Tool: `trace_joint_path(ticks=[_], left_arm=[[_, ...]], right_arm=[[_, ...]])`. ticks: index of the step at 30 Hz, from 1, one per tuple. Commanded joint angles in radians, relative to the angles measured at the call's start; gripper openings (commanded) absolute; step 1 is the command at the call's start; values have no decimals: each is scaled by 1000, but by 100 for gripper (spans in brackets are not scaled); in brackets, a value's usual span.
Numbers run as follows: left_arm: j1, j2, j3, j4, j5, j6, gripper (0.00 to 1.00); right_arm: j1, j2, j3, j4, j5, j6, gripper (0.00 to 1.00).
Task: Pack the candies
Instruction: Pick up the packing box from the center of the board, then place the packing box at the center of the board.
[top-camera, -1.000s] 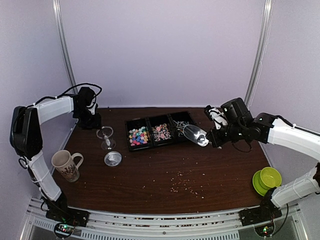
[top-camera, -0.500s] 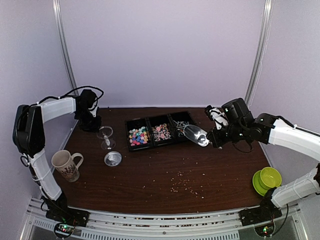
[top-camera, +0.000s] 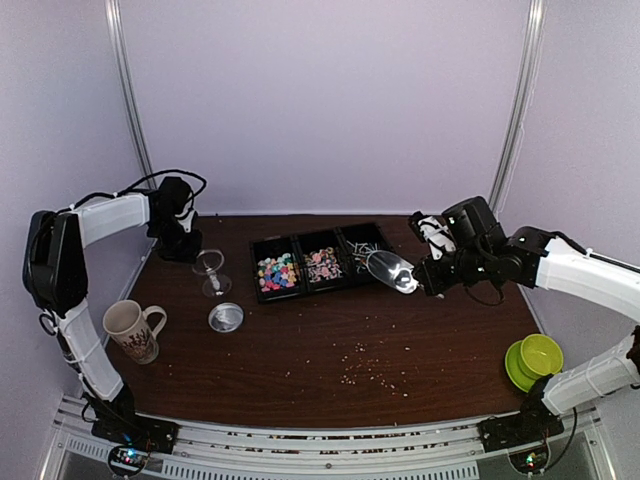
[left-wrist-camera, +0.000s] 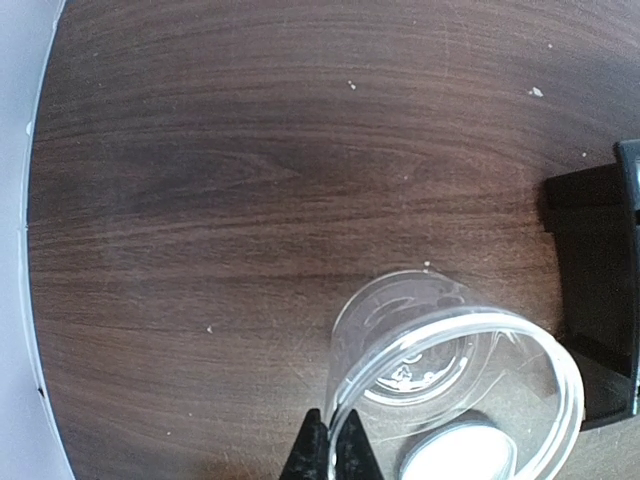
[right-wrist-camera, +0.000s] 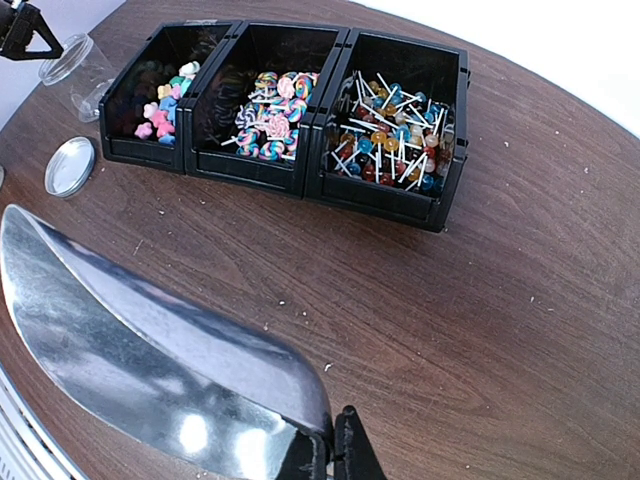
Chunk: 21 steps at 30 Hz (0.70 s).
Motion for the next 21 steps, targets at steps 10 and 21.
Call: trace_joint_path(ticks=[10, 21], left_arm=[[-140, -210, 20, -52, 44, 31, 0], [-430, -174, 116, -74, 31, 4, 0]], right_arm=[[6, -38, 15, -13, 71, 18, 0], [-54, -66, 28, -47, 204, 76, 0]])
